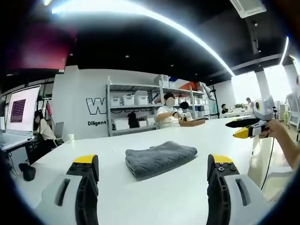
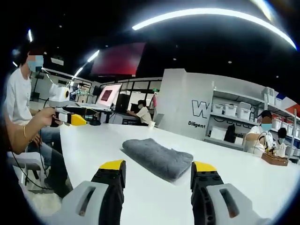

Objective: Open the folded towel by lifting each exposed corner and separating the folded layers until the towel lies flat within the target outline without major curled edges

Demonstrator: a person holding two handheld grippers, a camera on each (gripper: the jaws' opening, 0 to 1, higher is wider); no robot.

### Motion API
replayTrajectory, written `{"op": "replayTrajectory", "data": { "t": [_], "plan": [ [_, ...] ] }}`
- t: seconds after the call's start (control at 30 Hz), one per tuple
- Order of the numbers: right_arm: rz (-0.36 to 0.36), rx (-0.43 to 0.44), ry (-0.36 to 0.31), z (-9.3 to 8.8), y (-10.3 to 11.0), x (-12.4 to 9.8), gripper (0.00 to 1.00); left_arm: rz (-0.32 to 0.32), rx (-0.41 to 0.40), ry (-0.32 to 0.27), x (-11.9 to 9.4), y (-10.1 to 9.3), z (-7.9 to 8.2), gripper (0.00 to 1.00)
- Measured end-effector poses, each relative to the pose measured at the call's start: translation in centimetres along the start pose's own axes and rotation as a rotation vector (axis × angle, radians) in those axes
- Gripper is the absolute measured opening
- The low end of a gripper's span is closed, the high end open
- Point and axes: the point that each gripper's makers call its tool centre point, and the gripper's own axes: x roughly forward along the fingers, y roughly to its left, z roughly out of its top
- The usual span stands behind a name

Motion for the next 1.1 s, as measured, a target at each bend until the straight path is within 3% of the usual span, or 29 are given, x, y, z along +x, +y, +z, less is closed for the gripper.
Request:
{"op": "replayTrajectory", "data": {
  "t": [0.5,0.7,0.87,0.9,1.1],
  "plan": [
    [0.033,-0.033,0.024,-0.6,-1.9,4.1,0.53,-0.016,0.011,0.019,4.8,2.0,-0.4,0.94],
    [0.039,-0.027,0.033,-1.0,-3.9,6.8,0.52,-0.035,0.021,0.031,8.7,3.1,-0.1,0.92],
    [0.04,-0.027,0.033,-1.0,-4.5,7.6,0.52,-0.039,0.035,0.039,9.7,3.4,-0.2,0.89],
    [0.038,-0.024,0.033,-1.1,-5.1,8.4,0.52,-0.054,0.049,0.051,10.8,3.4,-0.6,0.89],
    [0.047,-0.019,0.034,-1.1,-6.0,10.2,0.52,-0.086,0.026,0.075,12.8,3.8,-1.0,0.88]
  ]
}}
